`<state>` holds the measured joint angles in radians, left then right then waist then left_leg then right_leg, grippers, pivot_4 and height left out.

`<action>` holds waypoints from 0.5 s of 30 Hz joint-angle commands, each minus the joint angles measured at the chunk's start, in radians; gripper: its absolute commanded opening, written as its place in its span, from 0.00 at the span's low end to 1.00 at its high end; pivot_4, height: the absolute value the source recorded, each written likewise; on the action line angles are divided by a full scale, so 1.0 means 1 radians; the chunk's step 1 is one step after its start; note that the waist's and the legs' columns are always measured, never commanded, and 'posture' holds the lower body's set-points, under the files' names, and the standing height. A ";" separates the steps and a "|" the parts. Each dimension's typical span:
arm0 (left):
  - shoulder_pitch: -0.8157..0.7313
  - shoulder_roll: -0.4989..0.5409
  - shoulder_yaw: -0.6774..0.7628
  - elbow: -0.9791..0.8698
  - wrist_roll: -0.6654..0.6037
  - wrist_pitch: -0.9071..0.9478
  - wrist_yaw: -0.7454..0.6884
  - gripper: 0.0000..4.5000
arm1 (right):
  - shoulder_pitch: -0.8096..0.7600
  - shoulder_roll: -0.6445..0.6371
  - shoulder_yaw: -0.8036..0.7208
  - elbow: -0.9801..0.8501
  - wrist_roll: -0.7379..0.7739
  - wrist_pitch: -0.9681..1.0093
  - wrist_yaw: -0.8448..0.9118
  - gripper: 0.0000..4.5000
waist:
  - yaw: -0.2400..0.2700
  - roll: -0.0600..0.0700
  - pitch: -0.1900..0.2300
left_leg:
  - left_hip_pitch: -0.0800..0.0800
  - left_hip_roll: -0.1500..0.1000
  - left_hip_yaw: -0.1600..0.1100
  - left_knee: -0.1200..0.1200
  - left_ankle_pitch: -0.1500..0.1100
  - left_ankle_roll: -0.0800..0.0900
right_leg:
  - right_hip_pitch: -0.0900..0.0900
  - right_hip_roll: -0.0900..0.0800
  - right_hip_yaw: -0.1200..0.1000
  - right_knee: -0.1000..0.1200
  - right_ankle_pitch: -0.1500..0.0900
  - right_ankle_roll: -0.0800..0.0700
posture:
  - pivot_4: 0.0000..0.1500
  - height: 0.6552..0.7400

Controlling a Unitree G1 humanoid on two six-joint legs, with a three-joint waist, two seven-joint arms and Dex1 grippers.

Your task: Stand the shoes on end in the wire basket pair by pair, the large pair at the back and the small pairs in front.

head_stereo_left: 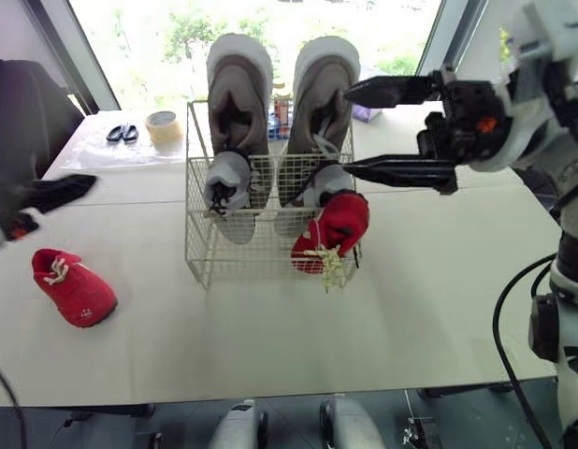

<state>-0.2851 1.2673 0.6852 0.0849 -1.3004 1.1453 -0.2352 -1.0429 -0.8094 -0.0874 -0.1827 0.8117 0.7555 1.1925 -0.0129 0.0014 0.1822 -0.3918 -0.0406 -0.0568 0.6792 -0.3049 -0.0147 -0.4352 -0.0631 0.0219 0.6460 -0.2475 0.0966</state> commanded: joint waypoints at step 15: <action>-0.280 -0.330 0.357 0.269 0.241 0.469 1.002 1.00 | -0.002 -0.115 0.101 0.010 -0.018 0.034 0.278 0.99 | -0.001 -0.012 -0.001 | -0.003 -0.001 0.000 0.000 0.003 -0.007 | -0.006 -0.002 0.002 0.004 0.000 0.001 | 1.00 1.00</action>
<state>-0.5856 0.9447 0.9857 0.4076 -1.0262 1.6058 0.7174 -1.0347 -0.9033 0.0291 -0.1676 0.7843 0.7823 1.4542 -0.0143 -0.0107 0.1815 -0.3957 -0.0412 -0.0569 0.6791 -0.3021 -0.0216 -0.4419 -0.0647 0.0239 0.6496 -0.2472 0.0972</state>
